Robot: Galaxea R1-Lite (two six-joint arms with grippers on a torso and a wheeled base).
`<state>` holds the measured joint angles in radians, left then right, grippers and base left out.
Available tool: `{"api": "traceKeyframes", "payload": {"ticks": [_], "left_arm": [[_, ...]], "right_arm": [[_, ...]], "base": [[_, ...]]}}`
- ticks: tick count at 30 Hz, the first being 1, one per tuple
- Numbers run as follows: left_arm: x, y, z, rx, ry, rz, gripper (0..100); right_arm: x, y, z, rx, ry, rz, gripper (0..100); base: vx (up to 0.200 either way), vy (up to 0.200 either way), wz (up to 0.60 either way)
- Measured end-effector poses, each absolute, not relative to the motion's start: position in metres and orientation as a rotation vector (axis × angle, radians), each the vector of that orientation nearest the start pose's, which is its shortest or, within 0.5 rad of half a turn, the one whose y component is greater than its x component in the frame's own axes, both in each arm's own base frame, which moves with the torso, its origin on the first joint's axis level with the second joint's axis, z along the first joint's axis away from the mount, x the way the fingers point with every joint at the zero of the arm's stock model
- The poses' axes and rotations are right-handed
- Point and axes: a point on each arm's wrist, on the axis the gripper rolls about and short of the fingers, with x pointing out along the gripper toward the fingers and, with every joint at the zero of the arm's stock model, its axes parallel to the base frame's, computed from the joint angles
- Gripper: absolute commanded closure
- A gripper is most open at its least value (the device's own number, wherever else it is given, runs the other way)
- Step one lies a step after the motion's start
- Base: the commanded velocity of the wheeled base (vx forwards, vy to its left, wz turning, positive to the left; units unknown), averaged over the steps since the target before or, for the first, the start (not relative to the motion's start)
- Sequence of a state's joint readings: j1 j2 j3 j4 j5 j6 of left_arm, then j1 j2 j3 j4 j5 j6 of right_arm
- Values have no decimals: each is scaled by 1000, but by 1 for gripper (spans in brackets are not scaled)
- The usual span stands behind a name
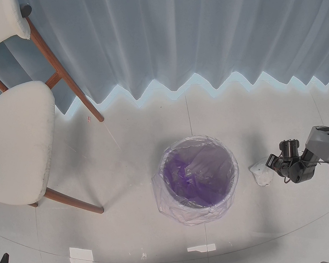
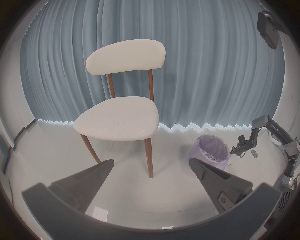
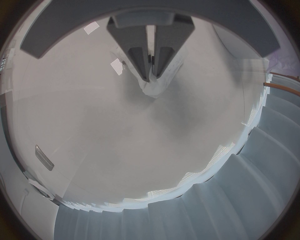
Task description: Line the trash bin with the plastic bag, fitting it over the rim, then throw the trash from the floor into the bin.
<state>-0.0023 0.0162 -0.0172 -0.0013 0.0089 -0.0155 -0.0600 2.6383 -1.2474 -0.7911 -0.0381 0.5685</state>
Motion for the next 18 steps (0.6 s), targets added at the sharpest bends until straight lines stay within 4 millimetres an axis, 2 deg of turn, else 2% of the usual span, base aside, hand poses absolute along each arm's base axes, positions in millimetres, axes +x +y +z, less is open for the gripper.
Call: {"api": "traceKeyframes", "payload": {"ticks": [8, 18], "left_arm": [[-23, 0, 81, -17, -3, 7, 0], [-23, 0, 81, -18, -3, 9, 0]], "right_arm": [[445, -27, -63, 550, 555, -281, 100], [411, -27, -17, 562, 538, -276, 100]], "base": [[0, 0, 0], [0, 0, 0]]}}
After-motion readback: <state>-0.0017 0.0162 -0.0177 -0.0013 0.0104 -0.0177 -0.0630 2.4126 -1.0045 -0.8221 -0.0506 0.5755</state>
